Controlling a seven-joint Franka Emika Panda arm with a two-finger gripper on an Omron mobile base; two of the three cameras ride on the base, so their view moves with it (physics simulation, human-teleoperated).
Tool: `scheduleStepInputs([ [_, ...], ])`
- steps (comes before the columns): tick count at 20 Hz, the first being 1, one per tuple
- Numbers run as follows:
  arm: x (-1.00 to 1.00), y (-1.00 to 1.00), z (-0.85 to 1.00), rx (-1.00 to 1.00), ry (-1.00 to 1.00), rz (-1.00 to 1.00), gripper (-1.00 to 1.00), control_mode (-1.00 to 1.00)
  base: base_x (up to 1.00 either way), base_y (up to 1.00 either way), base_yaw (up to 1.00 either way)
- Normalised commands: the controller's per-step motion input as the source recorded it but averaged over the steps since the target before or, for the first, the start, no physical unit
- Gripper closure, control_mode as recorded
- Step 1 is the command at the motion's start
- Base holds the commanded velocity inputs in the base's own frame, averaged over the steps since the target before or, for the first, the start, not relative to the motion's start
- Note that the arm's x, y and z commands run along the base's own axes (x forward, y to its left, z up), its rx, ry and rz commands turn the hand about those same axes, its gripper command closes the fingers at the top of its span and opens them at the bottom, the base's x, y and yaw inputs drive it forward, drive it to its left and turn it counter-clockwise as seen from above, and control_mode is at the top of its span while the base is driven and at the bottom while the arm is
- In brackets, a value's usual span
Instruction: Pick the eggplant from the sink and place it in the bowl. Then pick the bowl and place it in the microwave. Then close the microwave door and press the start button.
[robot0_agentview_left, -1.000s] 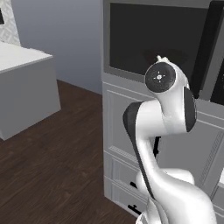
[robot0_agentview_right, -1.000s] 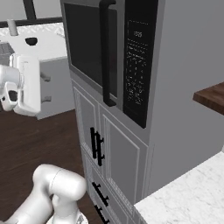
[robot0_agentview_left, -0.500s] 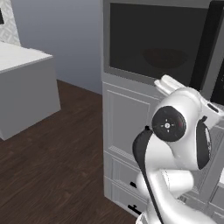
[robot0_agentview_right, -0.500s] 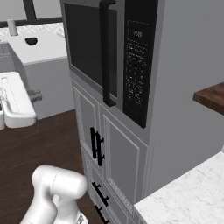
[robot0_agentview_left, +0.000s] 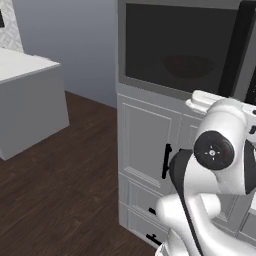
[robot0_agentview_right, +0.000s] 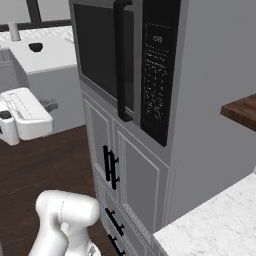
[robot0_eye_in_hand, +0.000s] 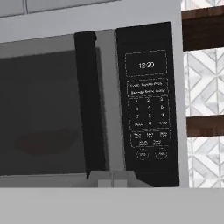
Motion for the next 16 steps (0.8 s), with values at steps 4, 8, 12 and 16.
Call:
scheduleStepInputs([
  [4, 0.01, -0.24, -0.19, -0.12, 0.06, 0.00, 1.00, -1.00, 0.00, 0.00, 0.00],
  [8, 0.06, -0.20, -0.22, -0.11, 0.07, 0.00, 1.00, -1.00, 0.00, 0.00, 0.00],
  [12, 0.15, -0.31, -0.15, -0.05, 0.10, 0.00, 1.00, -1.00, 0.00, 0.00, 0.00],
  [16, 0.01, -0.46, -0.09, 0.01, 0.00, 0.00, 1.00, -1.00, 0.00, 0.00, 0.00],
])
